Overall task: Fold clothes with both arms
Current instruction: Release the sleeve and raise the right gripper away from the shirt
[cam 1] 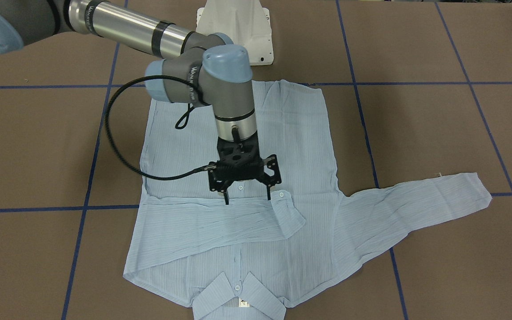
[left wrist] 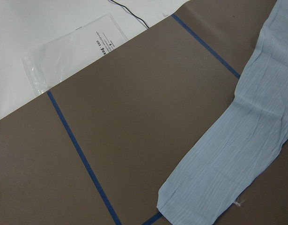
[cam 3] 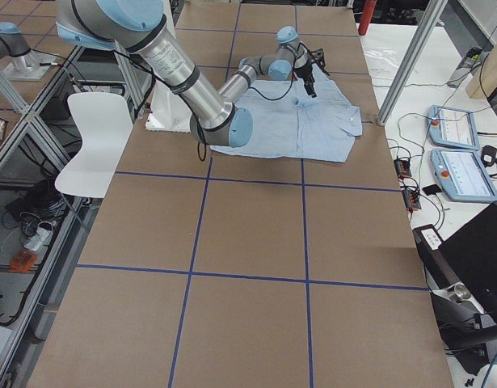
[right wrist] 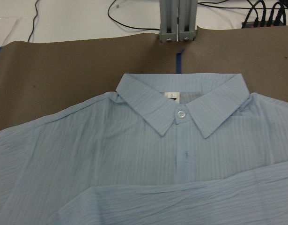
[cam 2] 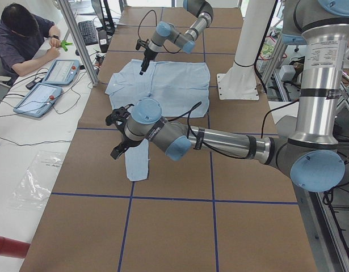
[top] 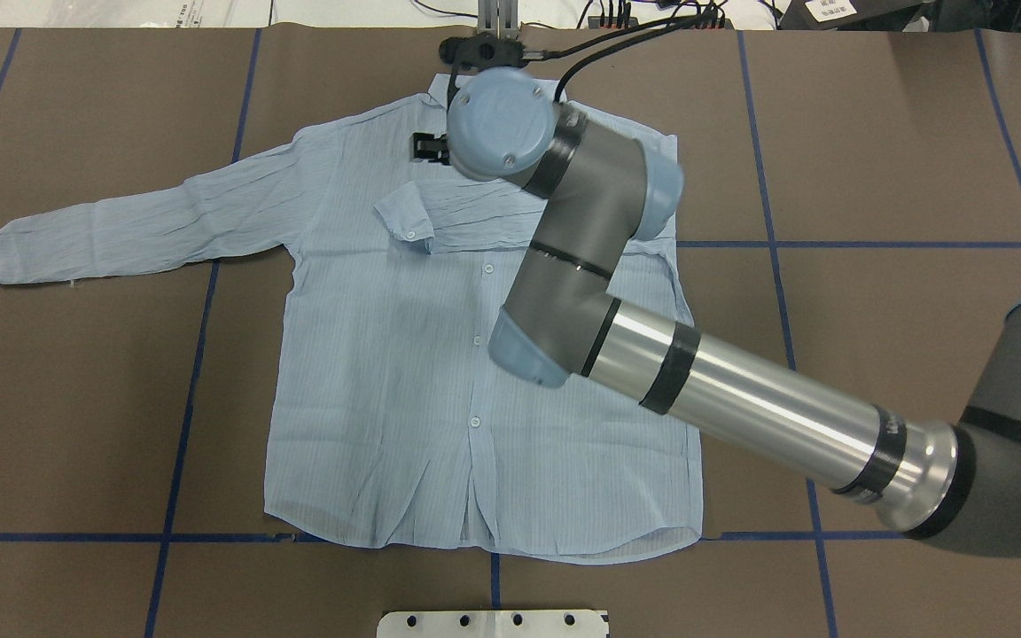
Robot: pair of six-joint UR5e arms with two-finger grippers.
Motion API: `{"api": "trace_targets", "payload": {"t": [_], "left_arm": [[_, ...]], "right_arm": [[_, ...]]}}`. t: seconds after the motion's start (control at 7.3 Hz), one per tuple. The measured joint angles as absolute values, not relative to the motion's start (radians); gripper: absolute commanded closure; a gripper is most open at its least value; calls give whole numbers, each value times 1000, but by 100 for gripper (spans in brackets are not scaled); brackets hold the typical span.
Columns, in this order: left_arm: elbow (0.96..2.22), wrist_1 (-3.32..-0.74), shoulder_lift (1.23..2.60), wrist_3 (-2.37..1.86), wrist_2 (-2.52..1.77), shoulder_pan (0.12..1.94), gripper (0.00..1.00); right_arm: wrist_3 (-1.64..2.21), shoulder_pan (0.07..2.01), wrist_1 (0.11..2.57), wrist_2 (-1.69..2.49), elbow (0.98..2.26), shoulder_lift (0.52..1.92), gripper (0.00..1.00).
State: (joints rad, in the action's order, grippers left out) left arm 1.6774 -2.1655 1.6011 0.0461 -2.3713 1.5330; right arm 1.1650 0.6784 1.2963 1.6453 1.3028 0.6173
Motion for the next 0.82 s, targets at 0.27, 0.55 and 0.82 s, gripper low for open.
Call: {"api": "trace_targets", "payload": {"t": [0.27,0.55,0.82], "left_arm": [[1574,-2370,1597,-119,-2363,1501,4],[1466,-2595,1594,-339,-2283,1415,7],[1385,-2736,1593,-517,-2160,1300,25]], "right_arm": [[990,837,1492,1829,1472,740,0],[692,1018,1634,1990,1663,920,0],[493,1179,1652,2124,1740,1085,0]]}}
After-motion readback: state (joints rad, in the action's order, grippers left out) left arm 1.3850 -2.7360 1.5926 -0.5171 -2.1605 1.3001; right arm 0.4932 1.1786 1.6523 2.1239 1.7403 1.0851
